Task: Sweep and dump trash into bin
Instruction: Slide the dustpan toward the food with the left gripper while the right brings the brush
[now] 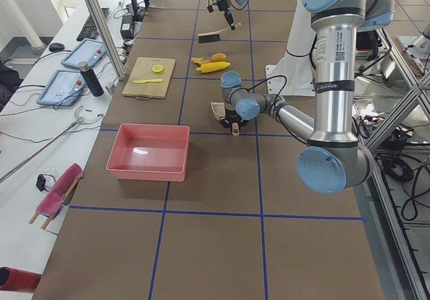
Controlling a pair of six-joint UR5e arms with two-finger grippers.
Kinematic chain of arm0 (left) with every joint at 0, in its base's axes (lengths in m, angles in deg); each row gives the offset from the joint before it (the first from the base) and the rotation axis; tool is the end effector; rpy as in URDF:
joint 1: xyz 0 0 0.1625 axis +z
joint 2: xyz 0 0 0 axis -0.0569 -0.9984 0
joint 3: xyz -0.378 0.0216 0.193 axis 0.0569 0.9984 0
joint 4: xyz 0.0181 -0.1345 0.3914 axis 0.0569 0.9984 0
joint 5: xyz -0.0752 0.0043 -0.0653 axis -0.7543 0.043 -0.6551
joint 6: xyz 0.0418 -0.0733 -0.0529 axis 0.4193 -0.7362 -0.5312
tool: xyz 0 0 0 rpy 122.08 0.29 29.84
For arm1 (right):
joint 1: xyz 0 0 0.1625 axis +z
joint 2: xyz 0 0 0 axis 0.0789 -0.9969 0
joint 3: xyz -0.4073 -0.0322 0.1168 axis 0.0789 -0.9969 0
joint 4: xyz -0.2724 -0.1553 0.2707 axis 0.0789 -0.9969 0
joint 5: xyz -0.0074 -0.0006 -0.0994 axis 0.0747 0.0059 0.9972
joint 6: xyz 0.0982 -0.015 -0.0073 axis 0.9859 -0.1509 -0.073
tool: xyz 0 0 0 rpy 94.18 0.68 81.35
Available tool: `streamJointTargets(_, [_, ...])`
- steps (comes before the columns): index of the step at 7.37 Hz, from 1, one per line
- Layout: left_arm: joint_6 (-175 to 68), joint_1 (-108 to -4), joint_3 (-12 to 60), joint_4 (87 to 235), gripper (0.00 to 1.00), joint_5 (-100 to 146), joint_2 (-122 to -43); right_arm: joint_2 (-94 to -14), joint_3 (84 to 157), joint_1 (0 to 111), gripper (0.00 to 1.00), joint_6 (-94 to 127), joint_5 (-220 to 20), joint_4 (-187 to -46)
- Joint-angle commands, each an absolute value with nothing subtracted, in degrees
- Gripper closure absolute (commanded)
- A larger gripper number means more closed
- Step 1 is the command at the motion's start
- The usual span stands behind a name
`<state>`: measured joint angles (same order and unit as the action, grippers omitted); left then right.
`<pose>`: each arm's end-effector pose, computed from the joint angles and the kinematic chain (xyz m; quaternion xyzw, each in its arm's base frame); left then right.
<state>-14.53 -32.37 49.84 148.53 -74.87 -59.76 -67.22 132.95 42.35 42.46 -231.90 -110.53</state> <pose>0.3313 -0.3409 0.4400 0.2357 0.3129 0.6449 0.6562 -0.3219 -0.4065 0.4034 -0.1278 -0.5696 -0.1905 0.7892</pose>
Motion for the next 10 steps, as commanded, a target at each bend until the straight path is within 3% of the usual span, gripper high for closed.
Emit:
streamJointTargets(1, [-14.3, -34.3, 53.6, 147.4, 1.00, -74.9, -58.8, -65.0, 130.5, 40.2, 1.00, 42.5, -231.6, -109.8])
streamJointTargets(4, [-13.8, -35.9, 54.2, 137.1, 1.00, -75.0, -64.6, -63.6, 128.8, 40.1, 1.00, 42.4, -231.7, -109.8])
streamJointTargets(6, [-13.8, -37.2, 52.9, 121.1, 1.00, -74.7, -77.9, -62.8, 128.2, 40.1, 1.00, 42.5, -231.7, -109.8])
streamJointTargets(10, [-8.1, -37.2, 37.4, 118.9, 1.00, -75.1, -93.2, -58.7, 123.9, 38.0, 1.00, 41.9, -231.8, -109.8])
